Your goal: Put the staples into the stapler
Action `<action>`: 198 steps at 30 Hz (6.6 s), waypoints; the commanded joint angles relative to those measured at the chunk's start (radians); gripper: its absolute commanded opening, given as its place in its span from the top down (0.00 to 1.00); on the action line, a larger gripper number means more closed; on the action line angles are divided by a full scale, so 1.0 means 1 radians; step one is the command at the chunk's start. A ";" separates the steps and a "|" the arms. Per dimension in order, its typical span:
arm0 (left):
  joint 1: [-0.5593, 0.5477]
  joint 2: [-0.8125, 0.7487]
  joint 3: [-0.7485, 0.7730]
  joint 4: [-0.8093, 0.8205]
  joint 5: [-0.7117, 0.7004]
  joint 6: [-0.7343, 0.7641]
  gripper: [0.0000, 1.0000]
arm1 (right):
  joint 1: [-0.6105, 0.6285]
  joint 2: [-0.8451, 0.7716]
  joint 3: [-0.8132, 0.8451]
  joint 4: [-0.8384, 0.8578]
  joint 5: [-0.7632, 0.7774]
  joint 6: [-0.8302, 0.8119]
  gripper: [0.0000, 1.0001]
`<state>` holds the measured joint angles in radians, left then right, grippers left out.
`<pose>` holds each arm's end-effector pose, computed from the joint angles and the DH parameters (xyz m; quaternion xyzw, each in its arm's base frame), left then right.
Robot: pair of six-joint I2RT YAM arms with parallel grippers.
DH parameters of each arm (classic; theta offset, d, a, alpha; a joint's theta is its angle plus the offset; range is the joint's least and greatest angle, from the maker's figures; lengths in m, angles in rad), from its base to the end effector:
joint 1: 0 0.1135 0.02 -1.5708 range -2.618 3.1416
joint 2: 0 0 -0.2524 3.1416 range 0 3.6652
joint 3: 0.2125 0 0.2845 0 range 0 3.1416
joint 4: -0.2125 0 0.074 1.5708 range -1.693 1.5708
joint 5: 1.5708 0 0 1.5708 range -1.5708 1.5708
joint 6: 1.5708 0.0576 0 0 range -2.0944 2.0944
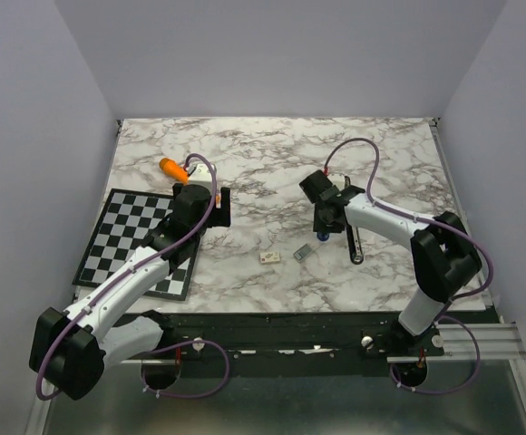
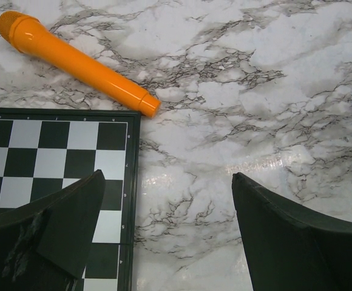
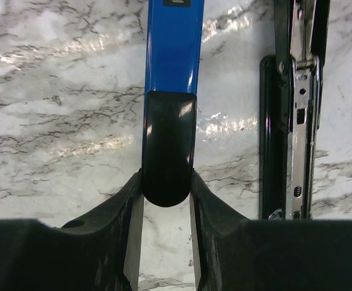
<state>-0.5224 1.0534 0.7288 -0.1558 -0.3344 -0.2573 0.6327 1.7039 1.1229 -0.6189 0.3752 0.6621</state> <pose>0.2623 -0.1292 0.2417 0.0259 0.8471 -0.0627 0.5271 0.3069 0.1989 0.1423 0.0486 0.9650 -0.0370 0.2551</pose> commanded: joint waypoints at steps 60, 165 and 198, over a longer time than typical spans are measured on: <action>0.009 -0.156 -0.164 0.429 -0.068 0.148 0.01 | 0.096 0.076 0.081 -0.064 -0.507 -0.653 0.63; 0.007 -0.202 -0.170 0.433 -0.014 0.119 0.01 | 0.140 0.131 0.057 -0.033 -0.278 -0.383 0.60; 0.007 -0.207 -0.172 0.435 -0.005 0.118 0.01 | 0.137 0.028 0.066 -0.041 -0.226 -0.420 0.75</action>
<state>-0.5190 0.8600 0.5587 0.2466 -0.3626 -0.1284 0.7712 1.7145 1.1763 -0.6209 0.0662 0.2207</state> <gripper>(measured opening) 0.990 0.232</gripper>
